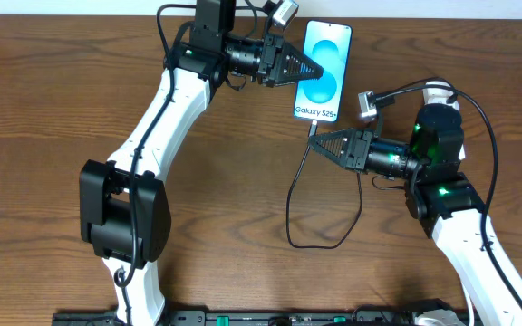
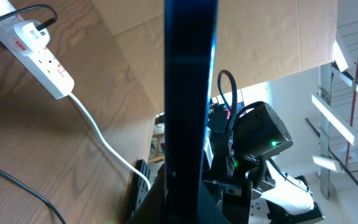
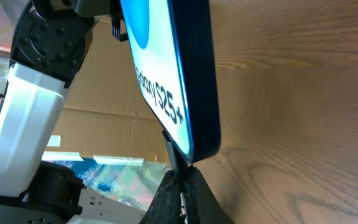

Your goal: Plug charger to phone and switch on socket

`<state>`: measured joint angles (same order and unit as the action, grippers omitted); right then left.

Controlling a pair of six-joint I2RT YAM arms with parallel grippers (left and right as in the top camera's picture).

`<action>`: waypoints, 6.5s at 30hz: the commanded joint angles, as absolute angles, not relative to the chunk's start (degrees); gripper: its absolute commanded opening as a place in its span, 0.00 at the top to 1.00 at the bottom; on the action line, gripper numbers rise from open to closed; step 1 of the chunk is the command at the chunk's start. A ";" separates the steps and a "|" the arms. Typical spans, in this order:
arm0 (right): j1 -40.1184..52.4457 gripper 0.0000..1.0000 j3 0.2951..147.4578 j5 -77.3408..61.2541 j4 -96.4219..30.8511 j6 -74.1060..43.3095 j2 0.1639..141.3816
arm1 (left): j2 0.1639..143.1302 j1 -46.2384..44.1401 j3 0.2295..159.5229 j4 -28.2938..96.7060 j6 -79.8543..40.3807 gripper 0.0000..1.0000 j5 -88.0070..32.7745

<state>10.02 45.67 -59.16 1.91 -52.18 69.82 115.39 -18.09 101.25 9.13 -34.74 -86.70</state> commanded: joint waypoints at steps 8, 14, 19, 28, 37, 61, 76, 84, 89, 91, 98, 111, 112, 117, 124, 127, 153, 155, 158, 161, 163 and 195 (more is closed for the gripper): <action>10.17 0.99 45.80 -57.10 1.93 -52.88 70.15 | 112.95 -18.63 101.47 8.86 -35.27 0.93 -90.02; 10.17 0.99 45.80 -57.10 1.91 -52.75 70.15 | 112.95 -18.63 101.47 8.86 -35.24 0.92 -90.00; 10.17 0.99 45.80 -57.12 1.89 -52.47 70.15 | 112.95 -18.63 101.47 8.84 -35.22 0.93 -89.97; 10.17 0.99 45.80 -57.08 1.98 -52.47 70.15 | 112.95 -18.63 101.47 8.84 -35.20 0.93 -89.97; 10.61 0.99 45.80 -57.08 1.93 -52.47 70.15 | 112.95 -18.63 101.47 8.84 -35.22 0.93 -89.97; 9.87 0.99 45.80 -56.49 2.57 -52.71 70.15 | 112.95 -18.74 101.47 8.86 -34.57 0.93 -90.00; 9.04 0.99 45.80 -56.47 1.50 -52.01 70.13 | 112.95 -18.74 101.47 8.86 -34.13 0.93 -89.93; 9.04 0.99 45.80 -56.47 1.50 -51.59 70.13 | 112.95 -18.74 101.47 8.88 -34.09 0.93 -87.81; 9.04 0.99 45.87 -56.07 1.50 -51.57 69.97 | 112.97 -18.74 101.47 8.91 -33.06 0.93 -87.83; 8.99 0.99 45.89 -55.96 1.50 -51.53 69.97 | 113.03 -18.74 101.47 8.91 -33.06 0.93 -87.83; 8.80 0.99 46.15 -55.75 -0.93 -49.65 69.41 | 113.06 -18.74 101.47 8.91 -32.62 0.93 -87.81; 10.04 0.99 51.88 -55.42 -15.44 -40.53 68.84 | 113.06 -18.74 101.47 8.91 -31.00 0.93 -86.19; 10.31 0.99 52.60 -55.46 -17.45 -39.00 68.84 | 113.06 -18.74 101.47 8.91 -30.63 0.93 -85.67; 11.09 0.99 58.17 -54.26 -30.06 -28.91 68.84 | 113.06 -18.74 101.47 9.80 -28.62 0.93 -82.85; 11.09 0.99 64.75 -45.39 -43.64 -19.55 68.84 | 113.03 -18.74 101.47 11.60 -28.03 0.93 -81.17; 11.14 0.99 64.73 -45.30 -44.64 -16.56 68.90 | 113.03 -18.74 101.47 10.96 -27.86 0.93 -81.14; 10.92 0.99 64.60 -51.00 -38.26 -23.79 68.88 | 109.82 -18.20 101.47 -6.92 -63.11 0.93 -84.79; 10.90 0.99 64.60 -54.52 -36.95 -24.53 68.90 | 109.82 -18.17 101.47 -6.94 -62.74 0.93 -84.36; 10.74 0.99 64.60 -57.82 -35.51 -25.76 68.88 | 109.84 -18.06 101.47 -6.96 -61.49 0.93 -83.85; 9.98 0.99 64.60 -58.24 -35.31 -26.89 68.88 | 109.84 -18.06 101.47 -6.94 -58.89 0.93 -83.74; 9.39 0.99 64.60 -58.24 -35.33 -27.31 68.90 | 109.84 -18.09 101.47 -6.96 -57.78 0.93 -83.74; 8.56 0.99 64.60 -54.13 -29.17 -31.27 68.93 | 109.84 -18.09 101.47 -6.76 -50.63 0.93 -84.84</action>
<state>9.32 63.70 -54.24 -29.47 -30.61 69.36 111.63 -18.44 100.88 -6.28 -50.81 -83.68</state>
